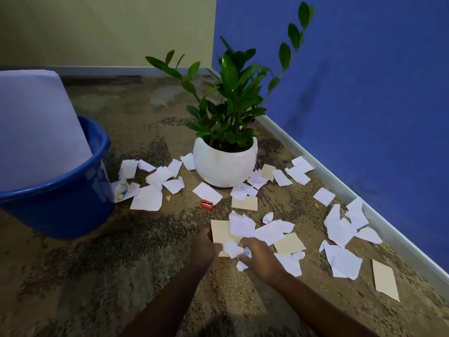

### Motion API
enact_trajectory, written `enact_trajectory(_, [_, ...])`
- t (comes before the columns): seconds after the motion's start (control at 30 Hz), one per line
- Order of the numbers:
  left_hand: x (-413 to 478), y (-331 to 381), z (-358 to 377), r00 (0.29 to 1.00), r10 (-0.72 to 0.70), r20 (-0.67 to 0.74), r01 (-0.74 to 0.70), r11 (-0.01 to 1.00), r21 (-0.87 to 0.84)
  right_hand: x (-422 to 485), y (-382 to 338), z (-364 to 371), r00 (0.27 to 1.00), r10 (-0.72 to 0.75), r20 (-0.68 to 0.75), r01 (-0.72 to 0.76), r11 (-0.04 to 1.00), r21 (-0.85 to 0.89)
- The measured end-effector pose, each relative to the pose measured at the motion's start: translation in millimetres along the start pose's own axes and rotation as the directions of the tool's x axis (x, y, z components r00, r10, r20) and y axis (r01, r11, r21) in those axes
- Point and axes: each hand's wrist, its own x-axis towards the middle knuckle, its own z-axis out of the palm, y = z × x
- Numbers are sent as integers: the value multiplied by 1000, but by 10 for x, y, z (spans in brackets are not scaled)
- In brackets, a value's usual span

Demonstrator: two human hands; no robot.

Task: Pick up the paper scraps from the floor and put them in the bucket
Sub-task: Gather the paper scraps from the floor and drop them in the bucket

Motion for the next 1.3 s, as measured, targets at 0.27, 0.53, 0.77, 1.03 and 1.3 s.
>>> enact_trajectory(0.27, [79, 40, 67, 1000, -6, 8, 6, 1000, 17, 548, -71, -337, 995, 94, 46, -97, 993, 74])
enact_trajectory(0.53, [76, -74, -29, 1000, -7, 17, 8, 999, -34, 701, -17, -275, 969, 231, 84, -219, 967, -131])
enact_trajectory(0.77, [12, -31, -170, 991, -132, 17, 132, 953, -275, 521, 2, -281, 981, 191, -22, -179, 948, 263])
enact_trajectory(1.03, [-84, 203, -506, 996, -90, 24, 91, 887, -452, 490, -683, -444, 938, -57, -341, 135, 969, 209])
enact_trajectory(1.3, [-304, 610, -897, 1000, -11, -24, -10, 685, -729, 513, -1370, -314, 827, -491, -273, 429, 866, -256])
